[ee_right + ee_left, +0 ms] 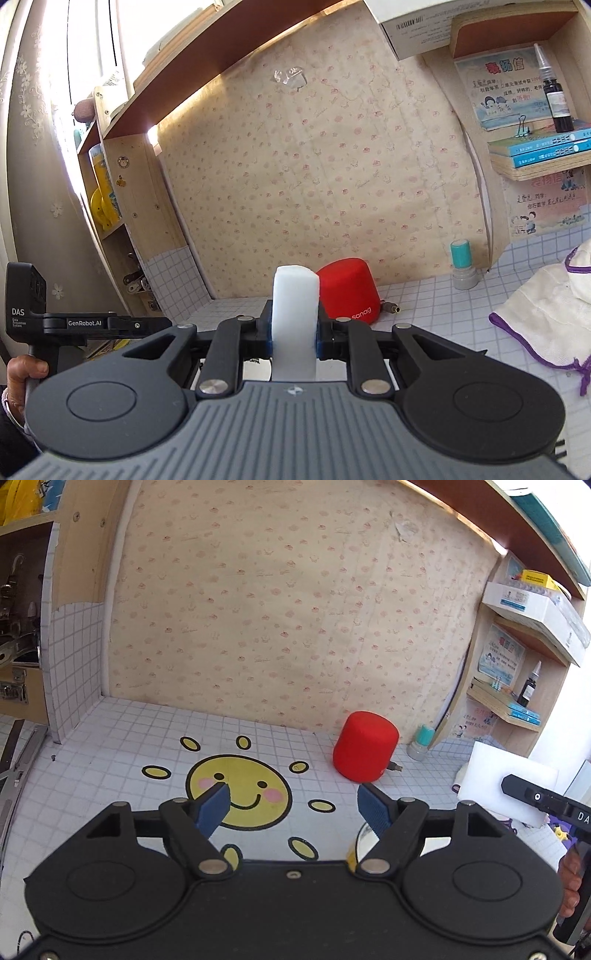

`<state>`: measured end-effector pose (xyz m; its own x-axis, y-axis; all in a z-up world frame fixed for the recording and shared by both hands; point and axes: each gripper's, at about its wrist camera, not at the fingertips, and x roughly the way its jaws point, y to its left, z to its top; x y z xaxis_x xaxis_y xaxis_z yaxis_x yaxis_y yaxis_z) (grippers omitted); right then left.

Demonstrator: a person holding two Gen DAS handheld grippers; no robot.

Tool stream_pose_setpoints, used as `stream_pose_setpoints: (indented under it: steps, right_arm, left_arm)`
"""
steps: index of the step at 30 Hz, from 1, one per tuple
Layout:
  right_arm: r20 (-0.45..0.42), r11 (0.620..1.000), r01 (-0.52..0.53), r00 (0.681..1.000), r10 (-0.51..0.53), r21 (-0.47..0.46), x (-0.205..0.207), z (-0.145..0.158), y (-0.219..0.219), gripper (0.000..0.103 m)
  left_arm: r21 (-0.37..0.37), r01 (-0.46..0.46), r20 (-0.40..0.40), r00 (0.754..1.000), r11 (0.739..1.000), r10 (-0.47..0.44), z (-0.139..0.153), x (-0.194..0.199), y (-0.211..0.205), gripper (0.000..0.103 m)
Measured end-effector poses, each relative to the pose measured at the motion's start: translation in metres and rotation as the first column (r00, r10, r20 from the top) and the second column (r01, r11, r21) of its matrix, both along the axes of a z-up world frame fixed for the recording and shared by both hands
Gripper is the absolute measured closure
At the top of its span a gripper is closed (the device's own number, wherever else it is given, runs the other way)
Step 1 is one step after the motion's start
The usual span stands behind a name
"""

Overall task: Clean bowl
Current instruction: 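Open the left gripper to release the bowl rim and lift away, then swing both tools back over the bowl, right gripper still holding the sponge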

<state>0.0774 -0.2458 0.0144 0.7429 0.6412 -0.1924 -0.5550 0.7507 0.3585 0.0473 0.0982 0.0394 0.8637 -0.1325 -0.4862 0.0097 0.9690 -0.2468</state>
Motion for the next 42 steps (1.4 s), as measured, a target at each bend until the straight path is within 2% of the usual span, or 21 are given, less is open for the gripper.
stream_pose_setpoints:
  steps: [2,6,10,18,20,23,25,27,29,31,34,36,42]
  right_arm:
    - [-0.011,0.999,-0.017,1.000,0.017,0.034,0.019,-0.009,-0.007,0.082]
    - [-0.044,0.996,-0.044,0.998,0.047,0.077,0.049,-0.023,-0.017,0.082]
    - [-0.132,0.993,-0.077,0.987,0.088,0.086,0.079,-0.036,-0.024,0.082]
    - [-0.351,0.990,0.006,0.935,0.045,0.141,0.104,-0.041,-0.032,0.082]
    - [-0.394,0.991,0.017,0.918,0.036,0.130,0.106,-0.037,-0.031,0.082]
    - [-0.489,0.996,0.039,0.872,0.005,0.080,0.105,-0.026,-0.026,0.082]
    - [-0.520,0.998,0.033,0.854,0.002,0.059,0.102,-0.018,-0.023,0.082]
    - [-0.540,0.999,-0.008,0.841,0.031,0.045,0.096,-0.006,-0.014,0.082]
    - [-0.535,0.997,-0.072,0.841,0.074,0.024,0.088,0.006,-0.004,0.082]
    - [-0.545,0.993,-0.117,0.834,0.085,-0.025,0.081,0.013,0.009,0.082]
    - [-0.554,0.990,-0.122,0.830,0.060,-0.076,0.077,0.017,0.019,0.082]
    - [-0.551,0.988,-0.120,0.833,0.048,-0.097,0.076,0.021,0.023,0.082]
    - [-0.532,0.979,-0.117,0.847,0.011,-0.167,0.071,0.038,0.035,0.082]
  left_arm:
    - [0.010,-0.002,0.012,1.000,1.000,0.002,0.002,0.010,0.003,0.026]
    - [0.084,-0.007,0.010,1.000,0.996,0.007,0.005,0.040,0.006,0.026]
    - [0.099,0.023,-0.066,0.998,0.995,-0.016,0.003,0.080,0.010,0.026]
    - [0.103,0.069,-0.208,0.977,0.992,-0.047,-0.003,0.120,0.006,0.026]
    - [0.063,0.102,-0.277,0.957,0.993,-0.081,-0.001,0.125,0.005,0.026]
    - [-0.013,0.155,-0.353,0.924,0.988,-0.149,0.005,0.130,0.003,0.026]
    - [-0.011,0.213,-0.405,0.892,0.977,-0.199,0.010,0.130,-0.003,0.027]
    - [-0.005,0.282,-0.451,0.856,0.959,-0.254,0.012,0.128,-0.008,0.036]
    - [0.002,0.332,-0.500,0.818,0.943,-0.286,0.011,0.125,-0.011,0.040]
    - [0.036,0.369,-0.534,0.793,0.929,-0.295,0.012,0.118,-0.015,0.041]
    - [0.056,0.419,-0.552,0.769,0.906,-0.322,0.015,0.107,-0.022,0.041]
    - [0.051,0.438,-0.558,0.758,0.897,-0.339,0.019,0.106,-0.025,0.041]
    - [0.057,0.526,-0.566,0.717,0.848,-0.407,0.023,0.100,-0.042,0.041]
